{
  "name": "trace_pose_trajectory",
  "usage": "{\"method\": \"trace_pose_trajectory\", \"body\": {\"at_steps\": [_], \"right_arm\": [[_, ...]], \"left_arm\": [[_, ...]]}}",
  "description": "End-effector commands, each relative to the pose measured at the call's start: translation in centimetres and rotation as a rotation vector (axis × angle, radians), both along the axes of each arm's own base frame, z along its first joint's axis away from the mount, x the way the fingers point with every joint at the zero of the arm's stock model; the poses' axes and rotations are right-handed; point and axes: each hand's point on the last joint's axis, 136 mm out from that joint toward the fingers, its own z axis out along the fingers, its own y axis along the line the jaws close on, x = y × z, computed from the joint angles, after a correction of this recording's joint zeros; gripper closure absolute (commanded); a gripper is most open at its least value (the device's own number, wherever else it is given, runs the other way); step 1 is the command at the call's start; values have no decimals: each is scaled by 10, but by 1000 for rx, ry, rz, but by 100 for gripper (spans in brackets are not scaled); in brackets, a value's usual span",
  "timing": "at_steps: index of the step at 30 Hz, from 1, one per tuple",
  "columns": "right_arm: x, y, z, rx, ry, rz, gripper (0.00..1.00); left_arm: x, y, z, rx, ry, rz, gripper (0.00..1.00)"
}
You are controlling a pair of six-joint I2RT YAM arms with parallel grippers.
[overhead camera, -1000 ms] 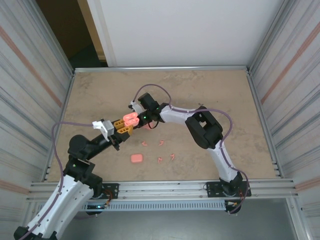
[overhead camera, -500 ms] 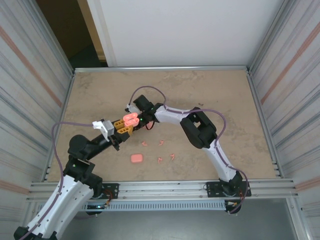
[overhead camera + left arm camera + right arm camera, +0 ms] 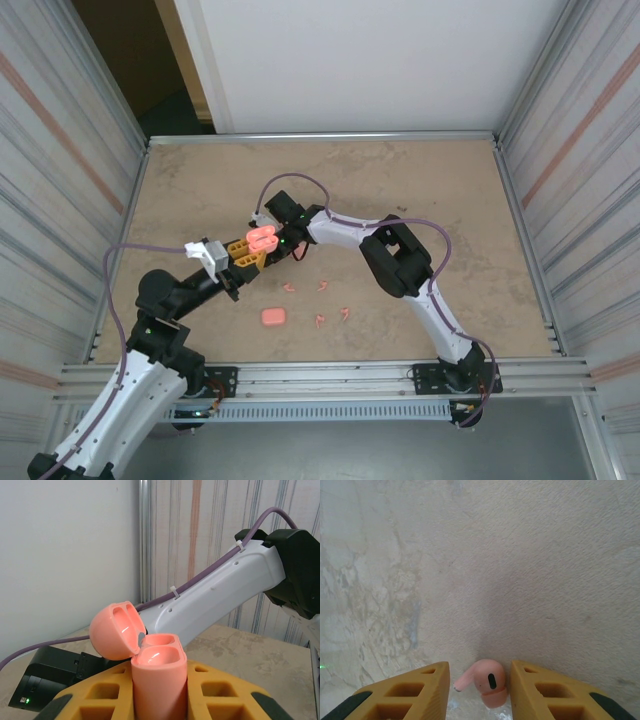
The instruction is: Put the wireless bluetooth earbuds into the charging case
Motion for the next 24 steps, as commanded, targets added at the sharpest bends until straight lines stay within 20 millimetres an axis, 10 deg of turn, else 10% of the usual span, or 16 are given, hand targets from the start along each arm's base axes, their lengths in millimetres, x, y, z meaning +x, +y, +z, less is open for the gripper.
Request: {"method": "trace_pose_trajectory", "body": {"at_steps": [1,24], "right_arm": [[-11,-1,-8,-31,17,45,64],[-11,-4,-29,-96,-2,45,69]], "left_arm": [[-1,3,19,-10,-67,17,100],[2,3,17,0,-62,22,100]]}}
